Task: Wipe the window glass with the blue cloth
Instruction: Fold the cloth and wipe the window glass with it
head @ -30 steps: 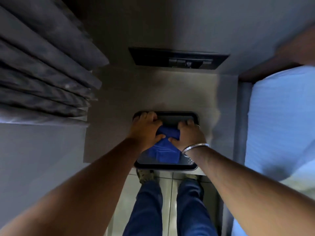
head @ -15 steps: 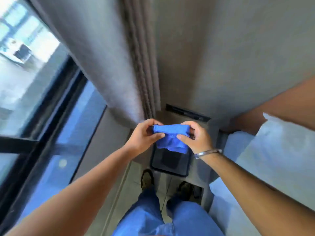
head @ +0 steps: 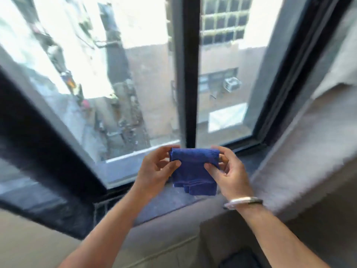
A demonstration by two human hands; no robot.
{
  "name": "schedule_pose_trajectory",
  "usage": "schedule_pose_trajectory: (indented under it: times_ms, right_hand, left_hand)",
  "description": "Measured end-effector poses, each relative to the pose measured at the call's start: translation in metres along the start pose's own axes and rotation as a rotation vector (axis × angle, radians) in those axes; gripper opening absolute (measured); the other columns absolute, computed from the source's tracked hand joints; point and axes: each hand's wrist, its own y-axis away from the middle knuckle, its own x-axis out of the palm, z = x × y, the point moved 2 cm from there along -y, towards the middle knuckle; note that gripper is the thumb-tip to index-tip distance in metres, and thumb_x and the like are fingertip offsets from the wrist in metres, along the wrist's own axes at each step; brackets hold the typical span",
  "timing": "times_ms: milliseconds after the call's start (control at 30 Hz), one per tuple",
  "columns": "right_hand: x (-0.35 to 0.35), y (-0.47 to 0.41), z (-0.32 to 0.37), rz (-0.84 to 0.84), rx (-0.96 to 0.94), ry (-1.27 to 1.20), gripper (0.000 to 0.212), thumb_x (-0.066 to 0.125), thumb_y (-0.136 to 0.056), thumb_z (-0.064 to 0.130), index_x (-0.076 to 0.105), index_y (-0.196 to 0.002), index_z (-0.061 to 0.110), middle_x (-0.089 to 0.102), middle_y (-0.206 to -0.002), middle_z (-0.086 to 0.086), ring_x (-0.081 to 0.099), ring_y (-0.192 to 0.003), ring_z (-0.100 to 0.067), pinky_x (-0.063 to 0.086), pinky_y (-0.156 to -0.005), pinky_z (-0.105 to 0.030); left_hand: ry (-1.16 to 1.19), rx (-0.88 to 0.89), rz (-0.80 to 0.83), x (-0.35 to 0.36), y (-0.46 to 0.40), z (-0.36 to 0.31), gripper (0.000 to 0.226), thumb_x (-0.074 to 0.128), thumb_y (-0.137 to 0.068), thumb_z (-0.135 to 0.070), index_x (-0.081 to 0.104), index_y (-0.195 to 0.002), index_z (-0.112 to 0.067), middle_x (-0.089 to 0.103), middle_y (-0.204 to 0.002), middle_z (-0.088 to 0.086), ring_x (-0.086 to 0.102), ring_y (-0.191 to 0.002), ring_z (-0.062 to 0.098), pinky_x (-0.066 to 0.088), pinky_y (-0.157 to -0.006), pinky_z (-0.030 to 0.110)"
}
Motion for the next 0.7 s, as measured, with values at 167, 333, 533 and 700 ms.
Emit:
schedule_pose_trajectory:
  times_ms: [167, 333, 533, 700]
  right_hand:
    - [0.080, -0.032, 0.052, 0.021, -0.144, -0.086, 0.038, 0.075, -0.084, 0.008, 0.063, -0.113, 0.028, 0.074, -0.095, -0.001, 0.071, -0.082, -0.016, 0.059, -0.070, -0.031]
    - [0.132, -0.060, 0.089, -0.017, -0.277, -0.109, 0.037, 0.076, -0.079, 0.035, 0.063, -0.112, 0.044, 0.073, -0.104, 0.007, 0.071, -0.088, -0.016, 0.061, -0.068, -0.032]
    - [0.145, -0.078, 0.121, -0.217, -0.468, -0.107, 0.047, 0.071, -0.073, 0.044, 0.058, -0.117, 0.053, 0.066, -0.109, 0.016, 0.064, -0.093, -0.008, 0.054, -0.067, -0.014]
    - [0.145, -0.103, 0.160, -0.428, -0.844, 0.125, 0.030, 0.064, -0.085, 0.029, 0.055, -0.111, 0.040, 0.054, -0.123, 0.001, 0.055, -0.110, -0.026, 0.045, -0.094, -0.028]
  left_hand:
    - [0.015, 0.138, -0.267, -0.084, 0.000, -0.045, 0.032, 0.083, -0.066, -0.028, 0.077, -0.097, -0.034, 0.078, -0.088, -0.001, 0.069, -0.072, 0.016, 0.058, -0.066, 0.029]
    - [0.063, 0.254, -0.355, -0.133, -0.016, -0.076, 0.035, 0.083, -0.065, -0.040, 0.077, -0.099, -0.035, 0.078, -0.089, 0.006, 0.071, -0.071, 0.018, 0.064, -0.067, 0.040]
    - [0.076, 0.353, -0.416, -0.141, -0.028, -0.114, 0.034, 0.082, -0.065, -0.039, 0.078, -0.099, -0.039, 0.079, -0.091, 0.001, 0.074, -0.075, 0.017, 0.061, -0.063, 0.032]
    - [0.079, 0.472, -0.466, -0.130, -0.046, -0.146, 0.025, 0.080, -0.069, -0.031, 0.078, -0.093, -0.038, 0.080, -0.088, 0.001, 0.076, -0.075, 0.022, 0.063, -0.059, 0.037]
